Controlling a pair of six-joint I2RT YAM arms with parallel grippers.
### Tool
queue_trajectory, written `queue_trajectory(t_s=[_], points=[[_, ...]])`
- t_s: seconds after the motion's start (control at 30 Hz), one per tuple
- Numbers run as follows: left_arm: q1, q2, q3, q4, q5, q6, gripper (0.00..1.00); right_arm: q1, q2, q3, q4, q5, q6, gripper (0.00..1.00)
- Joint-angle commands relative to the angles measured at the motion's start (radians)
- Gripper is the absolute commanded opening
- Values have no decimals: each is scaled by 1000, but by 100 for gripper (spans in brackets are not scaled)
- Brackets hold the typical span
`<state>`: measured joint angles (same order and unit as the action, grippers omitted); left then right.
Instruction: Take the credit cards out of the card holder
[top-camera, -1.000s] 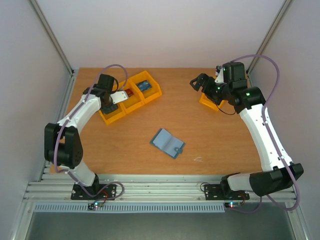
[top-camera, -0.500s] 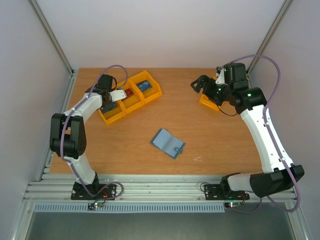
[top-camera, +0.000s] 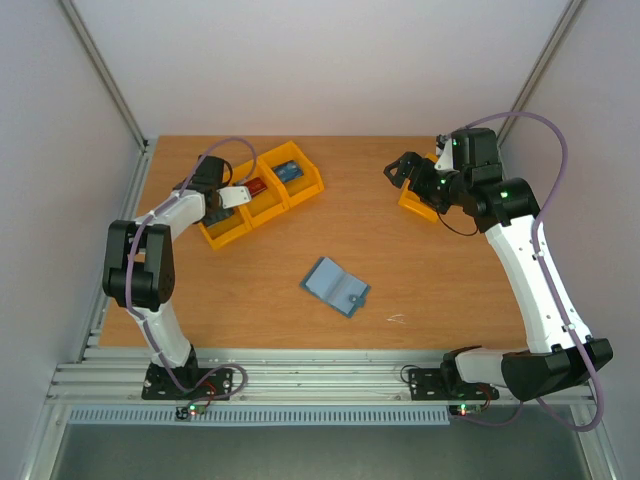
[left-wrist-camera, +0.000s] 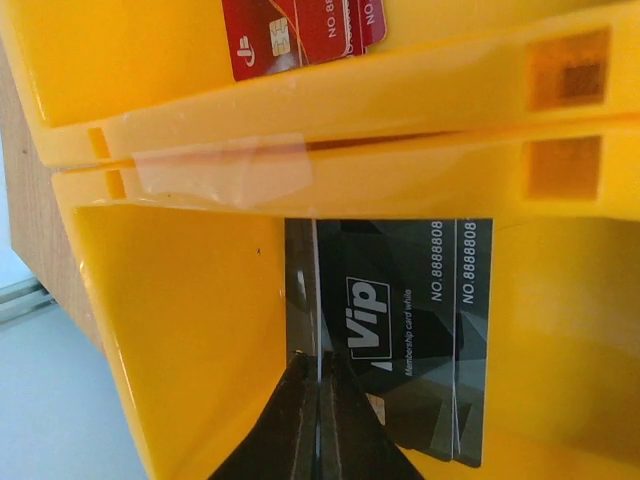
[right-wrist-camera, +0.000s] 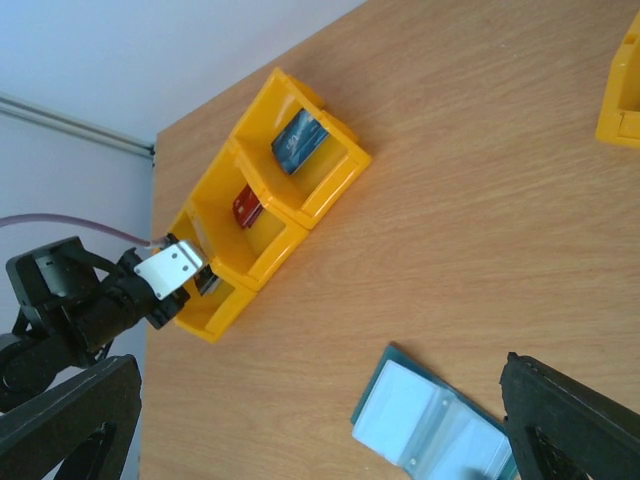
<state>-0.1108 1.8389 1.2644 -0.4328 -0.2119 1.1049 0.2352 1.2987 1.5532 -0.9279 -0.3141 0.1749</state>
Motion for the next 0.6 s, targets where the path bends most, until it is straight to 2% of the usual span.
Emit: queue_trajectory(t_s=[0.0, 0.37, 0.5, 0.57], points=[[2, 11, -33, 106, 7, 50, 0, -7, -15, 5, 6, -19, -1, 99], [2, -18, -60, 76, 63, 26, 2, -7, -27, 5, -4, -17, -12, 99], [1, -44, -89, 70, 84, 40, 25, -7, -26, 6, -4, -20, -15, 99], [1, -54, -96, 69, 85, 39, 31, -6, -25, 7, -3, -21, -15, 98]])
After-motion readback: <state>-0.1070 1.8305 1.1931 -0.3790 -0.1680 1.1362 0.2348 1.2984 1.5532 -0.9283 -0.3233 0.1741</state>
